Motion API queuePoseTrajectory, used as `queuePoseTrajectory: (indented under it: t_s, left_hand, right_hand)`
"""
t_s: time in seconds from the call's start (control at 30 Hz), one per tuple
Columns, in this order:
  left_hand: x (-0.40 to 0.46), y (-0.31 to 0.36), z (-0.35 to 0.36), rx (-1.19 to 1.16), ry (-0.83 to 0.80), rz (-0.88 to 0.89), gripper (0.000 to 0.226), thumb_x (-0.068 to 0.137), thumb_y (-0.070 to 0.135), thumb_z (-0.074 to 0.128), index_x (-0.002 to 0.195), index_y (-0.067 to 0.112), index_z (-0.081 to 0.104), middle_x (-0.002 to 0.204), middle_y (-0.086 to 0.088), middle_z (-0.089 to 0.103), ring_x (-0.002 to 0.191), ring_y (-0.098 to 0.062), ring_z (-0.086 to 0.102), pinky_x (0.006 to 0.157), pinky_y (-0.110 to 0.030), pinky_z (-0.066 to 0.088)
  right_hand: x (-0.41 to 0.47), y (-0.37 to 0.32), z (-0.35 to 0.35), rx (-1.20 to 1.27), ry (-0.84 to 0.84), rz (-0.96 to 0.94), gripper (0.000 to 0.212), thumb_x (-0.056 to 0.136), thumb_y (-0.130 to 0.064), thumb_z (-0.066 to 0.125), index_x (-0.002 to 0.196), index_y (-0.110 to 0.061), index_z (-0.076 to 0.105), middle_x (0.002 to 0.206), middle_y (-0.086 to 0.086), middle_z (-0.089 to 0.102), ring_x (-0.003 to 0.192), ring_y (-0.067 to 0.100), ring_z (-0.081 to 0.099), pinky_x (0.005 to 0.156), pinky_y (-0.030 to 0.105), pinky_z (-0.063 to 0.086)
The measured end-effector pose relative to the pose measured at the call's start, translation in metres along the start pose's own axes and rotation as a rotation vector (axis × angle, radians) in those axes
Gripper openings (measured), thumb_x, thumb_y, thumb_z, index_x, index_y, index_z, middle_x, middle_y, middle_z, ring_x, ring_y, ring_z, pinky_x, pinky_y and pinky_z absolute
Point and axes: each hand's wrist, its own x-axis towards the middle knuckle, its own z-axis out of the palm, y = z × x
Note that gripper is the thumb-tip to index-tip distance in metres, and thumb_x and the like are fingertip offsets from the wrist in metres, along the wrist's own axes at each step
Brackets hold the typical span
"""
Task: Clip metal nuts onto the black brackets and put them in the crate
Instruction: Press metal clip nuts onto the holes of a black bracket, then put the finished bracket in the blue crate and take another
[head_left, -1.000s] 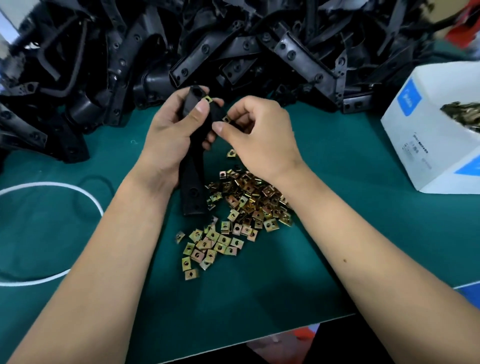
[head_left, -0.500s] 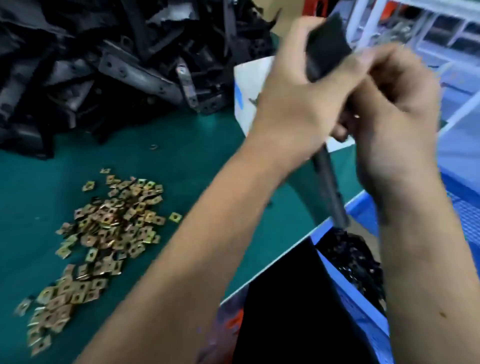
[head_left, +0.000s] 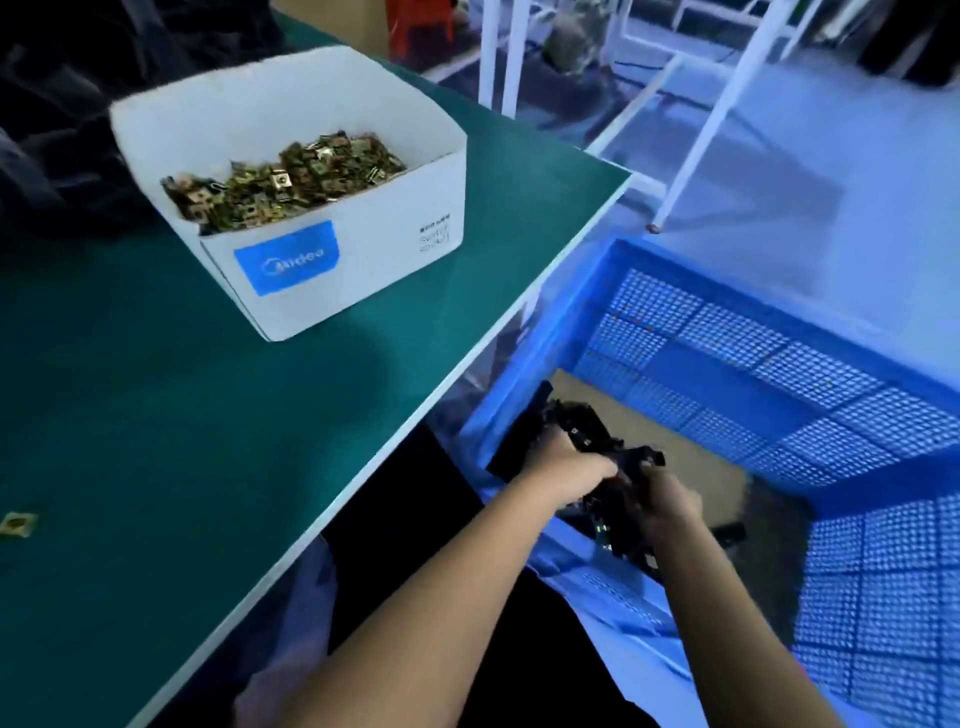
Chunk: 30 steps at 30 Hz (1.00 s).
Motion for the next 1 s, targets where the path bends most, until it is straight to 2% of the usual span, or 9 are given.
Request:
queuePoseTrajectory:
  t_s: [0.1, 0.2, 0.27, 0.33, 0.43, 0.53, 0.67, 0.8, 1.0]
  left_hand:
    - [0.014, -0.022, -0.001, 0.119, 0.048, -0.008, 0.066, 0.082, 0.039, 0.074, 0.136, 0.013, 0.046, 0.139, -0.009, 0.058, 0.127, -0.029, 0.055, 0.095, -0.03, 0.043]
    - [0.023, -0.025, -0.004, 0.204, 0.104, 0.034, 0.063, 0.087, 0.04, 0.07, 0.139, 0.016, 0.045, 0.141, -0.008, 0.056, 0.13, -0.029, 0.054, 0.092, -0.029, 0.04]
    - [0.024, -0.021, -0.005, 0.264, 0.132, 0.096, 0.055, 0.089, 0.04, 0.069, 0.135, 0.016, 0.049, 0.136, -0.008, 0.059, 0.128, -0.03, 0.056, 0.096, -0.031, 0.043]
    - [0.024, -0.014, -0.006, 0.279, 0.158, 0.189, 0.047, 0.089, 0.038, 0.07, 0.13, 0.017, 0.056, 0.13, -0.006, 0.063, 0.123, -0.028, 0.059, 0.096, -0.032, 0.046]
    - [0.017, 0.006, -0.012, 0.219, 0.185, 0.358, 0.038, 0.092, 0.031, 0.07, 0.127, 0.019, 0.063, 0.128, -0.001, 0.066, 0.12, -0.019, 0.061, 0.096, -0.027, 0.046]
    - [-0.003, 0.04, -0.026, 0.153, 0.275, 0.564, 0.021, 0.094, 0.022, 0.069, 0.114, 0.018, 0.069, 0.117, 0.004, 0.071, 0.109, -0.014, 0.066, 0.099, -0.032, 0.052]
    - [-0.05, 0.085, -0.057, 0.036, 0.462, 0.871, 0.009, 0.091, 0.009, 0.066, 0.095, 0.015, 0.073, 0.093, 0.008, 0.074, 0.082, -0.012, 0.07, 0.084, -0.035, 0.058]
    - [-0.107, 0.1, -0.117, -0.137, 0.662, 1.13, 0.01, 0.087, 0.001, 0.064, 0.086, 0.01, 0.07, 0.081, 0.006, 0.072, 0.072, -0.012, 0.07, 0.072, -0.035, 0.058]
    - [-0.175, 0.049, -0.231, -0.351, 1.14, 1.065, 0.011, 0.082, -0.001, 0.06, 0.083, 0.004, 0.07, 0.078, 0.005, 0.07, 0.076, -0.014, 0.068, 0.075, -0.039, 0.057]
  right_hand:
    - [0.023, 0.02, -0.004, -0.093, -0.014, 0.098, 0.027, 0.099, 0.001, 0.061, 0.125, 0.008, 0.056, 0.129, 0.031, 0.061, 0.087, 0.035, 0.066, 0.086, 0.043, 0.06]
    - [0.031, 0.019, -0.002, -0.249, 0.029, 0.088, 0.034, 0.103, -0.007, 0.058, 0.135, 0.005, 0.055, 0.134, 0.03, 0.058, 0.091, 0.039, 0.068, 0.097, 0.044, 0.057]
    - [0.025, 0.021, 0.003, -0.27, 0.073, 0.082, 0.031, 0.102, -0.003, 0.056, 0.131, 0.007, 0.056, 0.139, 0.034, 0.055, 0.112, 0.049, 0.066, 0.103, 0.048, 0.054]
    - [0.023, 0.016, 0.007, -0.262, 0.078, 0.05, 0.03, 0.1, 0.0, 0.056, 0.128, 0.01, 0.056, 0.138, 0.037, 0.055, 0.116, 0.051, 0.065, 0.1, 0.05, 0.056]
    - [0.011, 0.0, 0.016, -0.256, 0.049, -0.028, 0.022, 0.097, 0.0, 0.058, 0.117, 0.01, 0.059, 0.114, 0.03, 0.067, 0.081, 0.037, 0.069, 0.073, 0.041, 0.06]
    - [-0.019, -0.026, 0.035, -0.264, 0.018, -0.236, 0.007, 0.094, 0.001, 0.055, 0.089, -0.002, 0.058, 0.091, 0.021, 0.064, 0.059, 0.023, 0.058, 0.046, 0.025, 0.046]
    - [-0.087, -0.059, 0.082, -0.377, -0.056, -0.7, 0.007, 0.09, -0.009, 0.062, 0.085, -0.008, 0.066, 0.072, 0.005, 0.066, 0.059, 0.015, 0.058, 0.06, 0.03, 0.049]
    - [-0.19, -0.064, 0.136, -0.429, -0.259, -1.244, 0.008, 0.091, -0.019, 0.066, 0.084, -0.022, 0.068, 0.075, -0.008, 0.069, 0.064, 0.0, 0.056, 0.067, 0.024, 0.046]
    - [-0.328, -0.001, 0.207, -0.502, -0.799, -1.542, 0.01, 0.093, -0.015, 0.062, 0.085, -0.014, 0.066, 0.07, -0.013, 0.061, 0.064, 0.001, 0.05, 0.063, 0.027, 0.041]
